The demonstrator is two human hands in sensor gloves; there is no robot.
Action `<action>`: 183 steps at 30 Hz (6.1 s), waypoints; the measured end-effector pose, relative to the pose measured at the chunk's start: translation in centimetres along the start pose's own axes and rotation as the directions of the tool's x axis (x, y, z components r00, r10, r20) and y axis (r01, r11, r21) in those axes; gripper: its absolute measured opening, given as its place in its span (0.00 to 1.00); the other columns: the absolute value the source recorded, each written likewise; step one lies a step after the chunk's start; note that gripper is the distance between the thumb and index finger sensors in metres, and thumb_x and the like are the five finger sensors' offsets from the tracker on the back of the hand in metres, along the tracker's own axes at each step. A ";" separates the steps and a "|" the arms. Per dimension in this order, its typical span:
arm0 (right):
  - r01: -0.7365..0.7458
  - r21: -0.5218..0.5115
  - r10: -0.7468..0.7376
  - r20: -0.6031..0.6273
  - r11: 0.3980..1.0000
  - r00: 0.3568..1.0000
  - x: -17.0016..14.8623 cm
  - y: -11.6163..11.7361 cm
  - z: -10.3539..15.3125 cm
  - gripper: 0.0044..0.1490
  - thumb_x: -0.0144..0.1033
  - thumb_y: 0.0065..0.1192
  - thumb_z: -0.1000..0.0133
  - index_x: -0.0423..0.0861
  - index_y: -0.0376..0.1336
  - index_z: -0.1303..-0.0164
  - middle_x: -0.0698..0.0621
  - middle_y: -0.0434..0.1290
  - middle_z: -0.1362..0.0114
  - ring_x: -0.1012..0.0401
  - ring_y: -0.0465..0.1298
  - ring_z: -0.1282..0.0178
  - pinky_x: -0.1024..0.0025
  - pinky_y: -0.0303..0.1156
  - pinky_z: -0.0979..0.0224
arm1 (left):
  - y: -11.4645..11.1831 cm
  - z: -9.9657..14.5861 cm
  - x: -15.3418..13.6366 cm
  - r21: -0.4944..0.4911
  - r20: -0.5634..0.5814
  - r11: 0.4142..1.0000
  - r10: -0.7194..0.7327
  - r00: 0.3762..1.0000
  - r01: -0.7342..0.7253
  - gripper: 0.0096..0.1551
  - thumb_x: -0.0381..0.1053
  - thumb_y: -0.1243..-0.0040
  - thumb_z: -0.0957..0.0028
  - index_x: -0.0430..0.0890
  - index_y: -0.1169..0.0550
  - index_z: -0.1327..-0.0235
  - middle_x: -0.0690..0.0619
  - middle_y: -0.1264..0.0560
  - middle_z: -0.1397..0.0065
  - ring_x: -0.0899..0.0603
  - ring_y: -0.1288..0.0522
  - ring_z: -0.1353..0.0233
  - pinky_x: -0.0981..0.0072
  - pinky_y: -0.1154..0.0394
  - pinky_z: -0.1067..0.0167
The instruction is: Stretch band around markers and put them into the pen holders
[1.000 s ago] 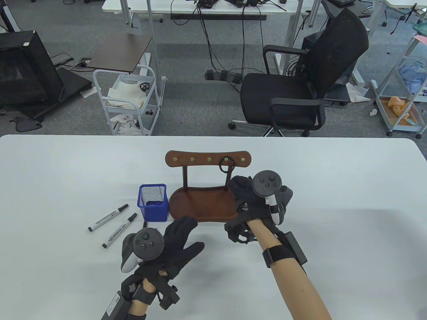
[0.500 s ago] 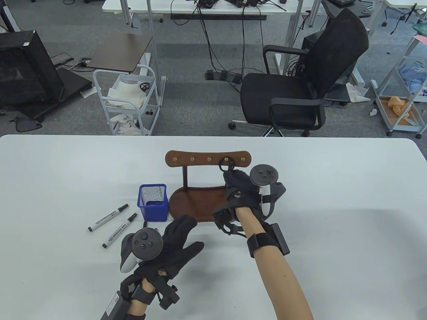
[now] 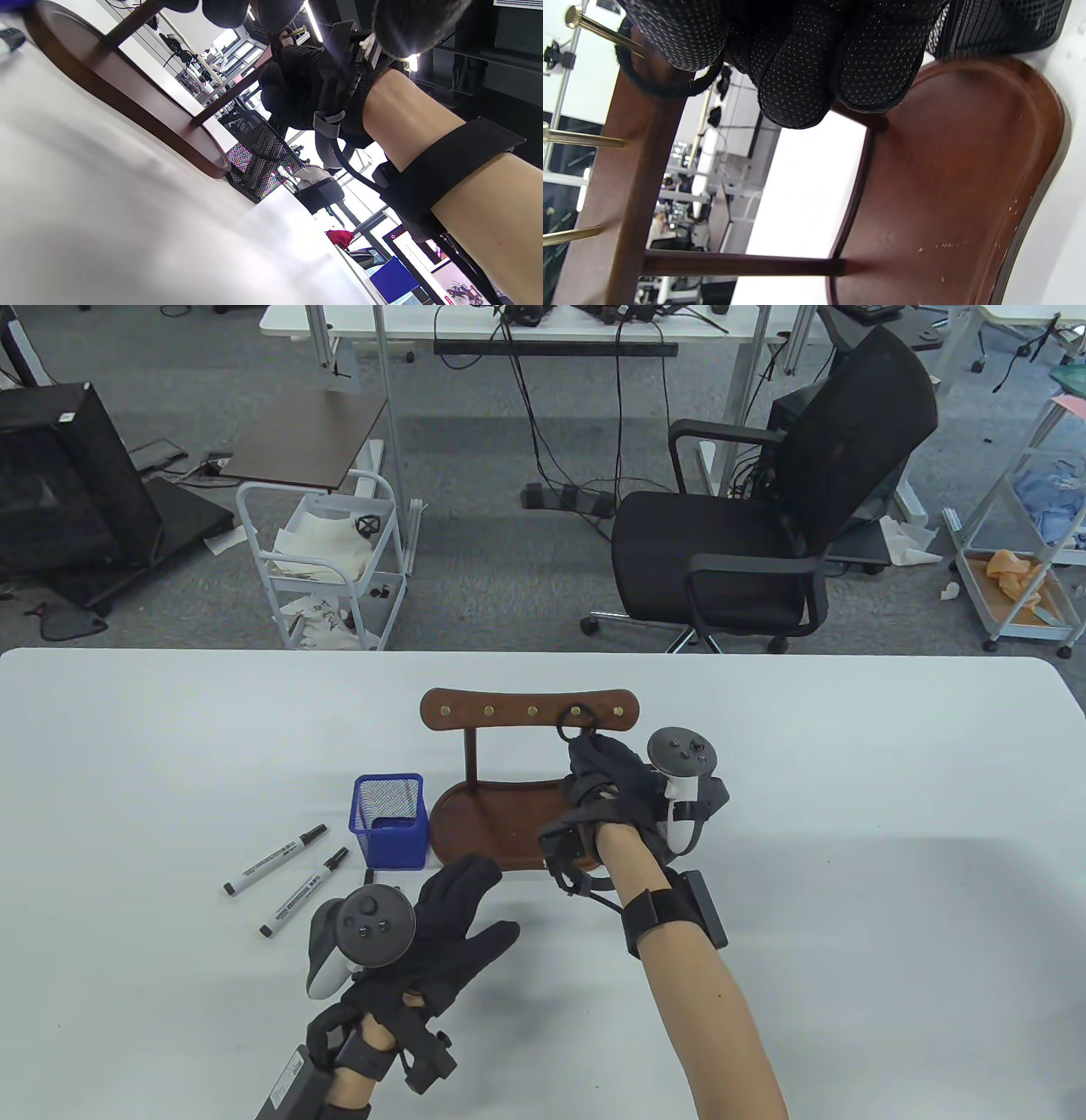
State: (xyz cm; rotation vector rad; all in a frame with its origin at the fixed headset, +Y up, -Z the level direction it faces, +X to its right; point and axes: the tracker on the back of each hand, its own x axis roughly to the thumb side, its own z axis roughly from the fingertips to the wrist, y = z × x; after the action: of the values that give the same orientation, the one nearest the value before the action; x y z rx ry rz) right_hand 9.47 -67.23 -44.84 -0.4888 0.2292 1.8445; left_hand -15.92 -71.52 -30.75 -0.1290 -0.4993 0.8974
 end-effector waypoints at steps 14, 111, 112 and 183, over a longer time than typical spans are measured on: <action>0.044 0.025 -0.045 0.025 0.999 0.999 0.1 -0.1 0.3 0.23 0.48 0.63 0.38 0.56 0.65 0.33 0.58 0.76 0.33 0.64 0.84 0.46 0.61 0.81 0.35 | 0.0 0.0 0.0 -0.002 -0.003 1.000 0.001 1.000 -0.001 0.51 0.68 0.48 0.37 0.39 0.47 0.13 0.29 0.52 0.08 0.19 0.56 0.14 0.18 0.51 0.26; -0.132 0.596 -0.125 0.370 0.792 0.920 -10.0 -0.1 7.6 0.23 0.41 0.65 0.40 0.51 0.68 0.35 0.49 0.68 0.21 0.45 0.67 0.25 0.37 0.57 0.21 | -1.4 -0.9 0.0 0.014 -0.020 0.999 0.040 0.999 -0.040 0.23 0.52 0.45 0.35 0.41 0.24 0.34 0.41 0.20 0.26 0.31 0.27 0.23 0.29 0.36 0.28; -0.091 0.624 -0.165 0.340 0.776 0.926 -10.2 -0.2 7.4 0.23 0.41 0.66 0.40 0.50 0.68 0.35 0.48 0.68 0.21 0.46 0.68 0.26 0.37 0.57 0.21 | -1.3 -1.0 0.0 0.004 -0.020 1.000 0.028 0.999 -0.028 0.23 0.52 0.45 0.35 0.41 0.24 0.34 0.41 0.20 0.26 0.31 0.28 0.22 0.29 0.36 0.27; -0.283 0.826 -0.141 0.394 0.487 0.908 -10.3 0.8 7.9 0.39 0.41 0.82 0.49 0.59 0.62 0.29 0.51 0.74 0.26 0.49 0.76 0.35 0.41 0.67 0.27 | -0.5 -0.9 1.1 0.062 0.049 0.990 0.121 0.991 -0.124 0.22 0.52 0.51 0.34 0.46 0.29 0.31 0.39 0.31 0.15 0.27 0.38 0.17 0.25 0.43 0.25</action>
State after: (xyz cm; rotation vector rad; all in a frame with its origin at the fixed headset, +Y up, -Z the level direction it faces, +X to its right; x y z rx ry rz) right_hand 9.64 -73.29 -33.32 0.6658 0.8619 1.5875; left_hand -14.61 -70.89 -30.98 -0.0813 -0.5077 1.0372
